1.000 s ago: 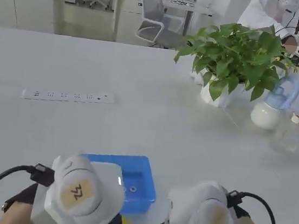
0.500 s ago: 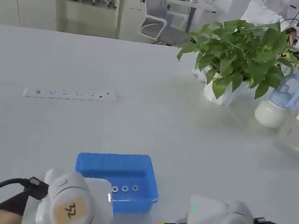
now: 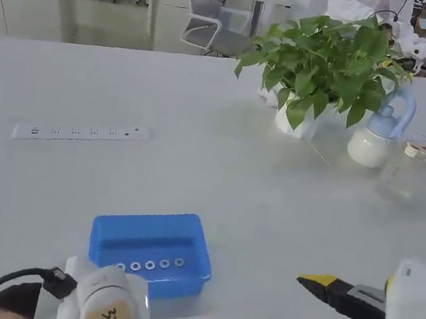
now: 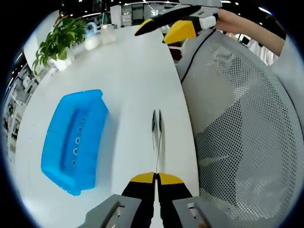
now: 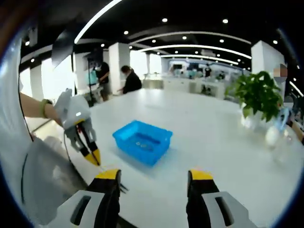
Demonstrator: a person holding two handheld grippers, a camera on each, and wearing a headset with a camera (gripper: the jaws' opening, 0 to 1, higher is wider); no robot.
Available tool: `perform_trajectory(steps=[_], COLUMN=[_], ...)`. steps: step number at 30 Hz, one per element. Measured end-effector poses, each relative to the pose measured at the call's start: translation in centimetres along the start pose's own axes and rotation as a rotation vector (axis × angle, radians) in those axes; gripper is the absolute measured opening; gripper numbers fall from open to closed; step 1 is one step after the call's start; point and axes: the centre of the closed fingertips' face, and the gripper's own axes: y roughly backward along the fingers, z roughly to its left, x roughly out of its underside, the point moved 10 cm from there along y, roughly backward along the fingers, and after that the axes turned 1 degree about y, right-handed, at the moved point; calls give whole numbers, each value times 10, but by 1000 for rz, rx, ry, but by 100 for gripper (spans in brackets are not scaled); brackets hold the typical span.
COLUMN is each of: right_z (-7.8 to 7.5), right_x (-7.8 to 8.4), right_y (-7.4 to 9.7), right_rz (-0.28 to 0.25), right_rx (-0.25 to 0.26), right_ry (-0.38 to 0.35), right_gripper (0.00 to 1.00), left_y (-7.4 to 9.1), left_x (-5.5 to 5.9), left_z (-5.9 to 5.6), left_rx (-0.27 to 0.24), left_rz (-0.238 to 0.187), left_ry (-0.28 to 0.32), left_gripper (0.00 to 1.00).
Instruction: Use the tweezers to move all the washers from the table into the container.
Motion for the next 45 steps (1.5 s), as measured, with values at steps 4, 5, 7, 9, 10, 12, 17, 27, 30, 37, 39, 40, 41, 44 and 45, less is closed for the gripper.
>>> perform_trajectory(steps=[4, 5, 7, 9, 10, 12, 17, 27, 30, 37, 39, 40, 41, 44, 45], right_z=[-2, -2, -3, -5, -5, -7, -6, -4, -4, -5, -6, -6, -5, -5, -5], right_x=[-8, -9, -8, -7, -8, -10, -12, -12, -13, -18, -20, -21, -22, -27, -28], right_y=[5, 7, 9, 12, 13, 17, 20, 20, 18, 9, 6, 6, 5, 6, 7], right_rz=[-87, -91, -92, -96, -101, -119, -111, -93, -85, -91, -91, -94, -101, -137, -150], right_rx=[3, 9, 21, 17, 11, -1, -7, -37, -55, -110, -126, -134, -138, -138, -135], right_ry=[-76, -73, -68, -66, -69, -71, -35, -6, 1, 17, 24, 31, 46, 67, 66], right_gripper=[57, 57, 58, 60, 60, 60, 60, 61, 62, 64, 66, 68, 69, 75, 77], left_y=[-3, -4, -5, -6, -6, -6, -7, 6, 18, 54, 64, 69, 76, 89, 94], left_x=[1, 1, 2, 4, 4, 5, 5, 8, 9, 18, 21, 22, 25, 31, 33], left_z=[-1, 0, 0, 0, -1, -1, -1, -11, -18, -31, -35, -37, -42, -50, -53], left_rx=[6, 6, 9, 13, 12, 18, 24, -32, -81, -255, -326, -353, -387, -481, -531], left_rz=[32, 38, 57, 79, 86, 98, 113, 74, -2, -257, -334, -377, -434, -558, -600], left_ry=[27, 32, 45, 56, 57, 62, 79, 120, 193, 392, 435, 449, 488, 544, 570], left_gripper=[0, 0, 0, 0, 0, 0, 0, 7, 12, 31, 37, 41, 44, 51, 52])
